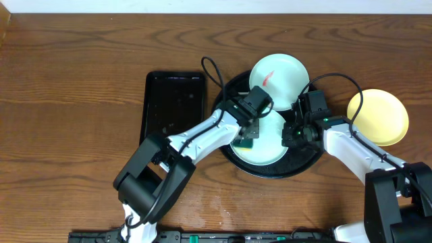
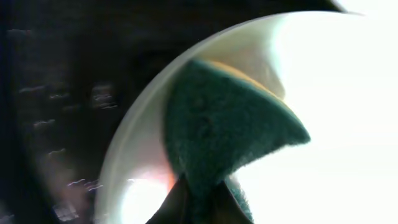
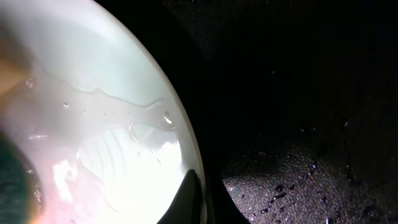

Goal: Clean dirty plates on tray and stack at the side
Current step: 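Scrub the front pale green plate with the sponge in the left gripper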

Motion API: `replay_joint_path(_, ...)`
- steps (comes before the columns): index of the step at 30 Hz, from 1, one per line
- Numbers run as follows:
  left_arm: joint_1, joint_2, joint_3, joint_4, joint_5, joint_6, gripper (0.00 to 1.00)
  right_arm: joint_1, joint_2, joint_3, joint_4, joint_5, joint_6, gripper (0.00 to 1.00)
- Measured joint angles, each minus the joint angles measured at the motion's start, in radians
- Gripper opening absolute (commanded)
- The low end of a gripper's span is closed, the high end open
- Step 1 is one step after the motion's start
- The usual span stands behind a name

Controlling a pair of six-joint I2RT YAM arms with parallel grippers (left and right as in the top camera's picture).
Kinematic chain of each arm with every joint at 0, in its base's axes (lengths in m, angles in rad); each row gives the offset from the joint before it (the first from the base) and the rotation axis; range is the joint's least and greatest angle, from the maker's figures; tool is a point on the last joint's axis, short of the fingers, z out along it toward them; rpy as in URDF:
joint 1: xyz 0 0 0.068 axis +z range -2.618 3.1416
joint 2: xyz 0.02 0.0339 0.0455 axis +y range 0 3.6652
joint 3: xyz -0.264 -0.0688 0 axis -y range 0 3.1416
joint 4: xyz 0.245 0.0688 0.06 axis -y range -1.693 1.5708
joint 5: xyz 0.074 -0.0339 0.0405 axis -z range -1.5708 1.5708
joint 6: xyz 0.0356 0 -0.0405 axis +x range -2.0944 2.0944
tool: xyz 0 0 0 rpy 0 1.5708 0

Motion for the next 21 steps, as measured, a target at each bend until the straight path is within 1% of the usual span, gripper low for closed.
replay_joint_path(2, 0.015, 0.009, -0.001, 0.046, 0.09, 0.003, 0.08, 0.0, 0.0, 0.001, 0.0, 0.012, -0.001, 0.01)
replay_joint_path(8, 0.017, 0.037, -0.003, 0.166, 0.275, 0.006, 0.08, -0.003, -0.002, 0.002, 0.002, 0.042, -0.001, 0.01)
replay_joint_path(15, -0.025, 0.046, -0.003, 0.189, 0.357, 0.013, 0.08, -0.003, -0.002, 0.002, 0.003, 0.049, -0.002, 0.01)
replay_joint_path(21, -0.035, 0.047, -0.001, 0.159, 0.375, 0.05, 0.08, -0.003, -0.002, 0.002, 0.003, 0.05, -0.004, 0.01)
